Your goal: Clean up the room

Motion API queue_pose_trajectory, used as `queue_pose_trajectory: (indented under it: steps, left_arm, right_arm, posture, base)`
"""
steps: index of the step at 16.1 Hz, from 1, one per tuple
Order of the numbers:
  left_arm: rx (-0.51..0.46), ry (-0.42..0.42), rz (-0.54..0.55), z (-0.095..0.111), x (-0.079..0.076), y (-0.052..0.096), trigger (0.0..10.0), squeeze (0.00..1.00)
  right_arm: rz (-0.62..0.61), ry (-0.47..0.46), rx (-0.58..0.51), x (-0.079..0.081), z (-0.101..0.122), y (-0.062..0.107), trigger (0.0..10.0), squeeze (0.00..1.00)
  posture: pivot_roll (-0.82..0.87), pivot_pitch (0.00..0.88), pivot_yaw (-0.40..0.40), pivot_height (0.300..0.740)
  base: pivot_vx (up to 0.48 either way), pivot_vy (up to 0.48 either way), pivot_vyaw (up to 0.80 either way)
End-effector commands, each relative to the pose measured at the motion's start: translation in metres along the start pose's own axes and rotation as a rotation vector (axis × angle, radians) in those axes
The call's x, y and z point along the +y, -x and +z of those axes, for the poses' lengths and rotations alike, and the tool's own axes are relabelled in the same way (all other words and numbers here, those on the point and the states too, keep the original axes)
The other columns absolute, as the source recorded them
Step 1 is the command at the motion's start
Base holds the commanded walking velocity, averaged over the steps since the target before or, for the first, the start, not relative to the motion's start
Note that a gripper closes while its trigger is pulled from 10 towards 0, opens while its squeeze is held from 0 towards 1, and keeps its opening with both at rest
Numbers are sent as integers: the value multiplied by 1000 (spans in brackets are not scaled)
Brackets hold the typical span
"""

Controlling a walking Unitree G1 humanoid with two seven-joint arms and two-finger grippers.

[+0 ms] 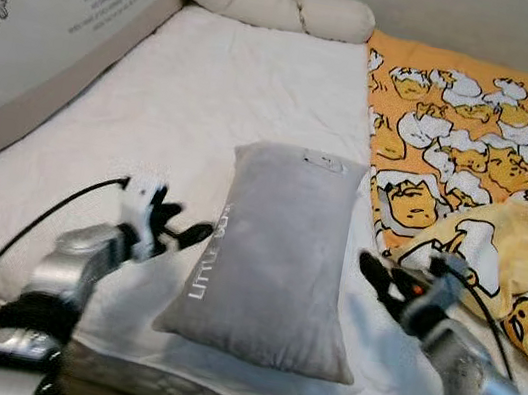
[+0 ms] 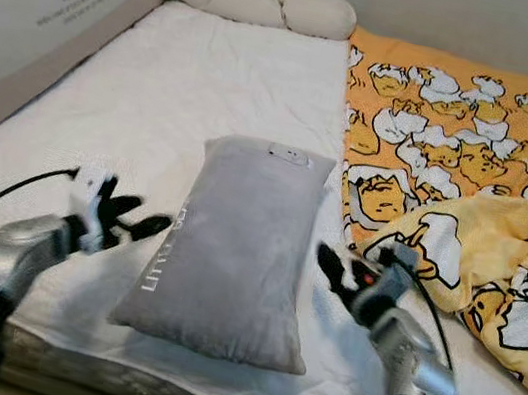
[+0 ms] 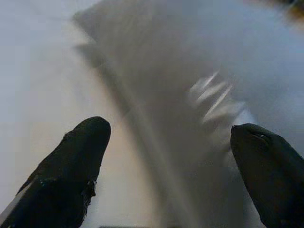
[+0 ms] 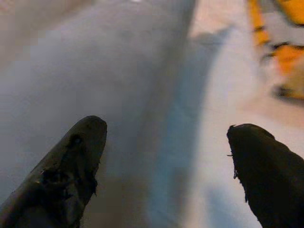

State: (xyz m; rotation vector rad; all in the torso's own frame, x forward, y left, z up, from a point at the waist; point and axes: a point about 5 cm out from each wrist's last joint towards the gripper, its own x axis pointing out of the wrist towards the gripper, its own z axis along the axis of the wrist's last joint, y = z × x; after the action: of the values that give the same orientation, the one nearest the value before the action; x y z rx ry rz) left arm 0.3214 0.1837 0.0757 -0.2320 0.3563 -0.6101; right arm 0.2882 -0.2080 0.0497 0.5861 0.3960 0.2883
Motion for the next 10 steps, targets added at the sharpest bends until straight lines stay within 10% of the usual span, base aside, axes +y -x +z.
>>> queue_pose_trajectory:
  steps: [1, 5, 9, 10]
  left_arm:
    - [-32, 99, -96, -2, -10, -6, 10000, 1000]
    - [97, 134, -217, -34, -31, -20, 10000, 1000]
    - [145, 152, -182, -48, -35, -27, 10000, 933]
    - [148, 148, -184, -49, -37, -30, 10000, 271]
  right_arm:
    - [60, -100, 7, 5, -8, -4, 10000, 1000]
    - [109, -255, 24, 15, -30, -15, 10000, 1000]
    - [73, -193, 156, 20, -51, -27, 10000, 1000]
    - [66, -167, 186, 22, -54, -30, 7216, 0]
  posture:
    - [-34, 0, 5, 740]
    - [-29, 0, 4, 740]
    - [-39, 0, 17, 740]
    - [-38, 0, 16, 740]
  base:
    - [0, 0, 0]
    - [0, 0, 0]
    - [0, 0, 0]
    - [0, 0, 0]
